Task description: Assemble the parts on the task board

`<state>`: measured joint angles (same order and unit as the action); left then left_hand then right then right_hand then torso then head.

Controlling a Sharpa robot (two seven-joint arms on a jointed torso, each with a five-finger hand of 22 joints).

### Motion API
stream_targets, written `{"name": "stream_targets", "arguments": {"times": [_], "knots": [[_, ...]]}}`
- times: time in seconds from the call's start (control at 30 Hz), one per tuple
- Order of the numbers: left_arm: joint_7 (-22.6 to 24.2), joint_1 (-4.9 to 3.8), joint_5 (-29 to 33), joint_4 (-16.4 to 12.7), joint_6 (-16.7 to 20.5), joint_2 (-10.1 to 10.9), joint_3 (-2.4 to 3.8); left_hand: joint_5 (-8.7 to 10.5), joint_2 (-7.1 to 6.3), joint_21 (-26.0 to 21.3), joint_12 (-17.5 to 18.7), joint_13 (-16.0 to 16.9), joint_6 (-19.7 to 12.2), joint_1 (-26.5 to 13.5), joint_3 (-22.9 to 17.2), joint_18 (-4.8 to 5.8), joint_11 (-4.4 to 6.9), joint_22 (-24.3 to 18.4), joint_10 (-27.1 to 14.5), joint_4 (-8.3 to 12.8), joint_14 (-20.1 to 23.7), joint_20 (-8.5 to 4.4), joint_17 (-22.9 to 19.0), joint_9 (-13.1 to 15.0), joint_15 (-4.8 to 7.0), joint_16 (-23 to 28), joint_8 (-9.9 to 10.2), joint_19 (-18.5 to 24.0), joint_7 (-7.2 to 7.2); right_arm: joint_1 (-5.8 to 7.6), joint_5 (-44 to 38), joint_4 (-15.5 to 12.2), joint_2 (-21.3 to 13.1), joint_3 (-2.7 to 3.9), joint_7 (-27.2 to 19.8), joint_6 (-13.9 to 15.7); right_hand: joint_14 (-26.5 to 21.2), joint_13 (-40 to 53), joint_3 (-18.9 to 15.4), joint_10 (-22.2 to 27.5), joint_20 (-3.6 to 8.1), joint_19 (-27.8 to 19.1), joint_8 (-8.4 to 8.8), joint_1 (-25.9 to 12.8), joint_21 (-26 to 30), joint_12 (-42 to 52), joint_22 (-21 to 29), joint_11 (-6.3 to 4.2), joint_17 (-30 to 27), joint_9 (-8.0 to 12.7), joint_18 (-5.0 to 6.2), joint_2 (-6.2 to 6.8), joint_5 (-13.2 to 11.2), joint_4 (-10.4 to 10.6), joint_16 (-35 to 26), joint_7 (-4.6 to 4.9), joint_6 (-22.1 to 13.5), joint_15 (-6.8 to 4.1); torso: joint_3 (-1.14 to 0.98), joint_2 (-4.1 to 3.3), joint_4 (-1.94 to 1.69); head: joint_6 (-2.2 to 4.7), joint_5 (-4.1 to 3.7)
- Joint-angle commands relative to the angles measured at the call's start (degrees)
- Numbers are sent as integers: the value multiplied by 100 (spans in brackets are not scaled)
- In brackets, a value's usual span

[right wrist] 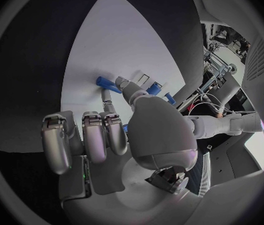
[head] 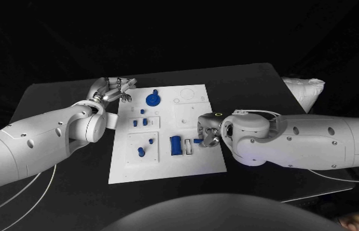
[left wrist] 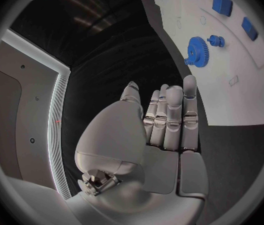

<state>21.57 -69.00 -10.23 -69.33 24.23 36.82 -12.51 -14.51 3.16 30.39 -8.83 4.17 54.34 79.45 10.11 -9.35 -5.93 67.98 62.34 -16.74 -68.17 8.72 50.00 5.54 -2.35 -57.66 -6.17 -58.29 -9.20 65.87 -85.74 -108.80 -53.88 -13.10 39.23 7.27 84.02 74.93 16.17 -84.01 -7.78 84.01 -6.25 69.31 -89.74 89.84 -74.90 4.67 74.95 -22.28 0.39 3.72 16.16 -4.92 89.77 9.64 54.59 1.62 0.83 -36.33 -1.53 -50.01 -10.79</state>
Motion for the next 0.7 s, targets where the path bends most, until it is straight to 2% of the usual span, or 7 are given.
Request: {"name": "stream_targets", "arguments": {"times": [0.03, 0.1, 0.17, 0.2, 0.33, 0.6, 0.7], "knots": [[31, -2, -23, -7, -87, -14, 4, -37, 52, -26, -16, -1, -34, 3, 22, -59, -17, 6, -38, 2, 33, 5, -3, 9, -7, 30, -35, -27, -8, -62, -206, 62, 14, -44, 194, -422, 598, 1507, -56, -599, 36, 599, -91, 75, -26, 16, -1510, -6, 1505, -54, -39, -11, -30, -2, 23, -131, -222, -49, 0, -4, -1, 1, -2], [30, -2, -23, -7, -85, -14, 4, -37, 52, -26, -16, -1, -34, 3, 22, -59, -17, 6, -38, 2, 33, 5, -3, 9, -7, 30, -35, -27, -8, -68, -261, 76, 22, -44, 224, -481, 598, 1507, -106, -599, 59, 599, -192, 129, -26, 16, -1510, -27, 1505, -171, -39, -32, -17, -23, 23, -156, -356, -76, 1, -1, 0, 1, -2], [30, -2, -23, -8, -84, -13, 4, -37, 52, -26, -16, -1, -34, 3, 22, -59, -17, 6, -38, 2, 33, 5, -3, 9, -7, 30, -35, -27, -8, -77, -306, 86, 28, -44, 245, -522, 598, 1507, -196, -599, 92, 599, -403, 166, -26, 16, -1510, -51, 1505, -399, -39, -68, 5, -28, 23, -180, -550, -106, 2, -1, -1, 1, -1], [30, -2, -23, -10, -83, -12, 4, -37, 52, -26, -16, -1, -34, 3, 22, -59, -17, 6, -38, 2, 33, 5, -3, 9, -7, 30, -35, -27, -8, -86, -356, 96, 36, -44, 261, -550, 598, 1507, -295, -599, 127, 599, -724, 188, -26, 16, -1510, -74, 1505, -724, -39, -124, 26, -21, 23, -180, -784, -124, 1, -2, -2, 1, 0], [29, -2, -23, -12, -83, -10, 4, -37, 52, -26, -16, -1, -34, 3, 22, -59, -17, 6, -38, 2, 33, 5, -3, 9, -7, 30, -35, -27, -8, -103, -423, 118, 54, -44, 289, -590, 598, 1507, -347, -599, 130, 599, -1070, 237, -26, 16, -1510, -79, 1505, -1056, -39, -183, 64, -37, 23, -204, -1041, -132, 0, -1, -1, 1, 2], [30, -2, -23, -12, -86, -13, 4, -37, 52, -26, -16, -1, -34, 3, 22, -59, -17, 6, -38, 2, 33, 5, -3, 9, -7, 30, -35, -27, -8, -122, -470, 146, 74, -44, 331, -634, 598, 1507, -388, -599, 122, 599, -1467, 191, -26, 16, -1510, -92, 1505, -1392, -39, -271, 98, 19, 23, -212, -1227, -131, 2, -1, -2, 1, -3], [28, -2, -23, -11, -88, -13, 4, -37, 52, -26, -16, -1, -34, 3, 22, -59, -17, 6, -38, 2, 33, 5, -3, 9, -7, 30, -35, -27, -8, -125, -473, 155, 78, -44, 342, -653, 598, 1507, -398, -599, 119, 599, -1596, 157, -26, 16, -1510, -97, 1505, -1499, -39, -292, 179, 49, 23, -223, -1267, -131, 3, -1, -1, 1, -3]]}}
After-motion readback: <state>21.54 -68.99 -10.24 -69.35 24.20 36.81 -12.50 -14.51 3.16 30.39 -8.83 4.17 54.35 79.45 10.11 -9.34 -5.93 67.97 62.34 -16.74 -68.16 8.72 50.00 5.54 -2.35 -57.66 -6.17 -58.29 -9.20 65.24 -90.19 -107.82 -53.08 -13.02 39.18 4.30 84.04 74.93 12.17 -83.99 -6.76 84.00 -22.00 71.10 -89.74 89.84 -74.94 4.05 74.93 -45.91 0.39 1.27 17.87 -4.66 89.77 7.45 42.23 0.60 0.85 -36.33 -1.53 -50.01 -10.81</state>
